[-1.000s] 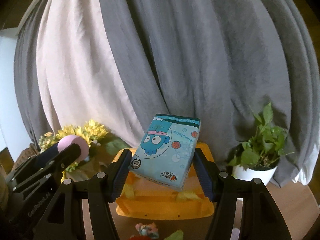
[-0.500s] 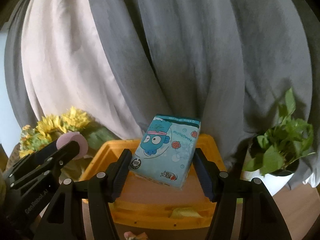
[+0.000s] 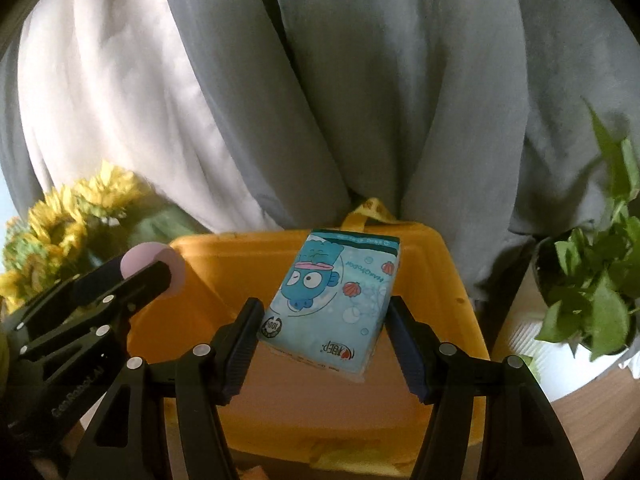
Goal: Organize soft objects
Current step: 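Open both grippers to drop the sponge and tissue pack into the crate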
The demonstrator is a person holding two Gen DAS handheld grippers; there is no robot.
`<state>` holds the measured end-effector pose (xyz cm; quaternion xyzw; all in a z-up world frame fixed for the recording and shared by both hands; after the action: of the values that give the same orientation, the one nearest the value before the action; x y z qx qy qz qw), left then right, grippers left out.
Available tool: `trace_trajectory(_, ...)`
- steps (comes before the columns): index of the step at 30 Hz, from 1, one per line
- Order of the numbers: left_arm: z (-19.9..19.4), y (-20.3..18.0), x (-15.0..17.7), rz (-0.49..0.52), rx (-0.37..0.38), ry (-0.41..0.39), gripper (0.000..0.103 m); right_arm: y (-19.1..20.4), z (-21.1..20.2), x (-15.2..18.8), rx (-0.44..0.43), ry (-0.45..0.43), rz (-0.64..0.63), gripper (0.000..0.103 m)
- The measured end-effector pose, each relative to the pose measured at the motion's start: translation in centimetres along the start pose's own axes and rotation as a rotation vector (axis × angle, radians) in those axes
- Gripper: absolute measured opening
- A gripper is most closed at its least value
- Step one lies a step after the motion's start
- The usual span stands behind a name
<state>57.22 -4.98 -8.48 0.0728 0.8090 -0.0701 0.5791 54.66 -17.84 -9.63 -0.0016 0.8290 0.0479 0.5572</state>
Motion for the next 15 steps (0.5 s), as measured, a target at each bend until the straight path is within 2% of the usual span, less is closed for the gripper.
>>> trace_trajectory(3,0.9,0.1,0.7,-0.003,-0.003,0.029,0.047,-0.4,0.6,0.3,0.012,0.019,-0.011,0.064)
trace_trajectory(6,1.1,0.3,0.9,-0.015,-0.007,0.033,0.056,-0.8,1.4,0.6,0.027,0.041,-0.016,0.066)
trace_trajectory(8,0.8,0.5,0.7,-0.014,-0.017,0.017,0.058,-1.1,1.6,0.7,0.044,0.041,-0.022,0.074)
trace_trajectory(15,-2.3,0.1,-0.8,0.005,-0.029,-0.041,0.066,-1.6,0.0,0.0,0.073,-0.001,-0.011,0.075)
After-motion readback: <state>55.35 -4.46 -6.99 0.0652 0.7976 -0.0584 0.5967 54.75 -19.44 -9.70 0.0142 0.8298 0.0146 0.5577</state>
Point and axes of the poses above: each gripper's, at about its wrist camera, not at the fingertips, and z roughly the way its jaws point, y to its left, x to its underside, the point moved 6 cm from there along z, roughly the way its jaws point, and after that the axes turned 12 degrees about -y, right-handed, at the moved point
